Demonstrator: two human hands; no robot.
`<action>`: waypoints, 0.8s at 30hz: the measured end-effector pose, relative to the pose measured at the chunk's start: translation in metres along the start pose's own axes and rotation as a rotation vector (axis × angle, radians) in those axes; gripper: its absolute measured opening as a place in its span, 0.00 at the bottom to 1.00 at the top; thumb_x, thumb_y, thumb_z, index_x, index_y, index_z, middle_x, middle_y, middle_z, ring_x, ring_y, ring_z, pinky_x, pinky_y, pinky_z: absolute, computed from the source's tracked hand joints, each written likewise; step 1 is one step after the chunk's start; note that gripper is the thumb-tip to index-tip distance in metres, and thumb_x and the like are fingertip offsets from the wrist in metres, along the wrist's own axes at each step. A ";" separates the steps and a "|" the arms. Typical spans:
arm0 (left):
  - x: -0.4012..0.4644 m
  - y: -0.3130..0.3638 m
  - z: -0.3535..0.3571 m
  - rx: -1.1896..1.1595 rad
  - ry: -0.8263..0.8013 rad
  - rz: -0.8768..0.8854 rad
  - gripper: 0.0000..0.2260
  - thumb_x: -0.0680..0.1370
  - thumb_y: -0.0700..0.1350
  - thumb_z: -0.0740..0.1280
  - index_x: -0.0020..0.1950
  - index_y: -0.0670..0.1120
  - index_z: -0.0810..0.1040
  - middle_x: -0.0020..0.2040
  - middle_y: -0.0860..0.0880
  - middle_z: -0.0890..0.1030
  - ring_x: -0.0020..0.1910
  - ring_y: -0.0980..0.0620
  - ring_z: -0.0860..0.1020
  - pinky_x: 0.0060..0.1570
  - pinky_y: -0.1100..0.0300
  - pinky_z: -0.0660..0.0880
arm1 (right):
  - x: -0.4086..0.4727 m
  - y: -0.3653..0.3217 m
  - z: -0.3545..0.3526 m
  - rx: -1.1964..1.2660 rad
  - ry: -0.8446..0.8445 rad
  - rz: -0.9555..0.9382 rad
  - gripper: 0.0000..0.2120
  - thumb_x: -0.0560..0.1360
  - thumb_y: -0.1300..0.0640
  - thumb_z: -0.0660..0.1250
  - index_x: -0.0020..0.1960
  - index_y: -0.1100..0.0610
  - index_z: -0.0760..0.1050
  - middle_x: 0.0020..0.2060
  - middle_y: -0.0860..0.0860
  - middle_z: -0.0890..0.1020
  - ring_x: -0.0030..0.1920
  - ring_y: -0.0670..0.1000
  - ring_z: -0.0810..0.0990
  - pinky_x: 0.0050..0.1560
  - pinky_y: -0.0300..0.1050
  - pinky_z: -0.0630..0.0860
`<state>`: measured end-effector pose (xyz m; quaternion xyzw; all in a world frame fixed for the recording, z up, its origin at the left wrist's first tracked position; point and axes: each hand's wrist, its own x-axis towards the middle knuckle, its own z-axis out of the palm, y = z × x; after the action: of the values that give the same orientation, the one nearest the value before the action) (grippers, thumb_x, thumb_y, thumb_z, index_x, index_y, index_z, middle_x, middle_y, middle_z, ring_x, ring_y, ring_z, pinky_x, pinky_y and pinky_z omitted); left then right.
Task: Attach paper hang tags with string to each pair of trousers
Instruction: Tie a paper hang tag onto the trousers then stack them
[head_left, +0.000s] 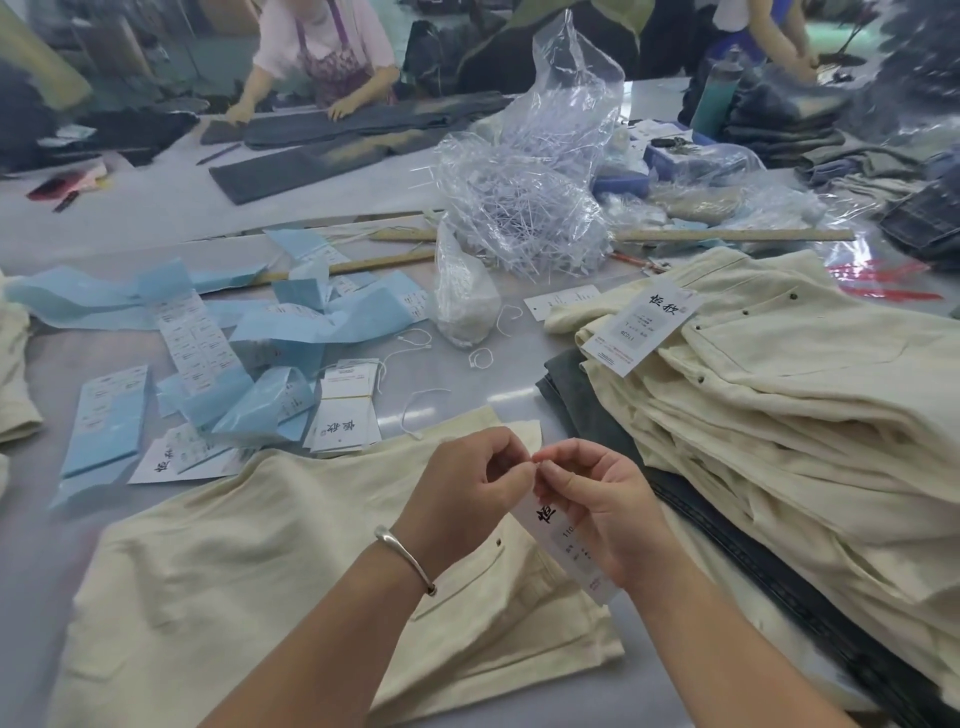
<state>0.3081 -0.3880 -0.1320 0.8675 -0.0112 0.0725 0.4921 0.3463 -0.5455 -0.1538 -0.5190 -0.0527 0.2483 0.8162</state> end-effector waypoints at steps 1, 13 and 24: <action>-0.001 -0.001 0.001 0.010 0.002 0.001 0.09 0.73 0.44 0.69 0.34 0.54 0.74 0.27 0.58 0.72 0.28 0.60 0.68 0.31 0.69 0.65 | -0.001 0.000 -0.001 -0.010 0.003 -0.005 0.05 0.66 0.63 0.72 0.42 0.61 0.82 0.34 0.57 0.81 0.34 0.51 0.78 0.38 0.40 0.78; -0.001 0.001 0.010 0.201 -0.056 0.008 0.07 0.75 0.43 0.71 0.38 0.51 0.78 0.30 0.56 0.76 0.29 0.60 0.71 0.35 0.66 0.68 | -0.005 -0.005 -0.014 -0.139 0.065 -0.007 0.07 0.65 0.65 0.74 0.42 0.66 0.81 0.34 0.61 0.82 0.33 0.53 0.81 0.37 0.42 0.80; -0.005 0.001 0.028 -0.012 -0.023 -0.072 0.06 0.74 0.38 0.73 0.39 0.46 0.78 0.33 0.52 0.79 0.29 0.56 0.76 0.35 0.59 0.75 | -0.007 -0.013 -0.033 -0.141 -0.042 0.120 0.02 0.68 0.68 0.71 0.41 0.65 0.82 0.34 0.59 0.82 0.33 0.52 0.81 0.36 0.40 0.78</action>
<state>0.3067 -0.4129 -0.1461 0.8652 0.0138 0.0449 0.4993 0.3565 -0.5803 -0.1565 -0.5721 -0.0561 0.3034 0.7599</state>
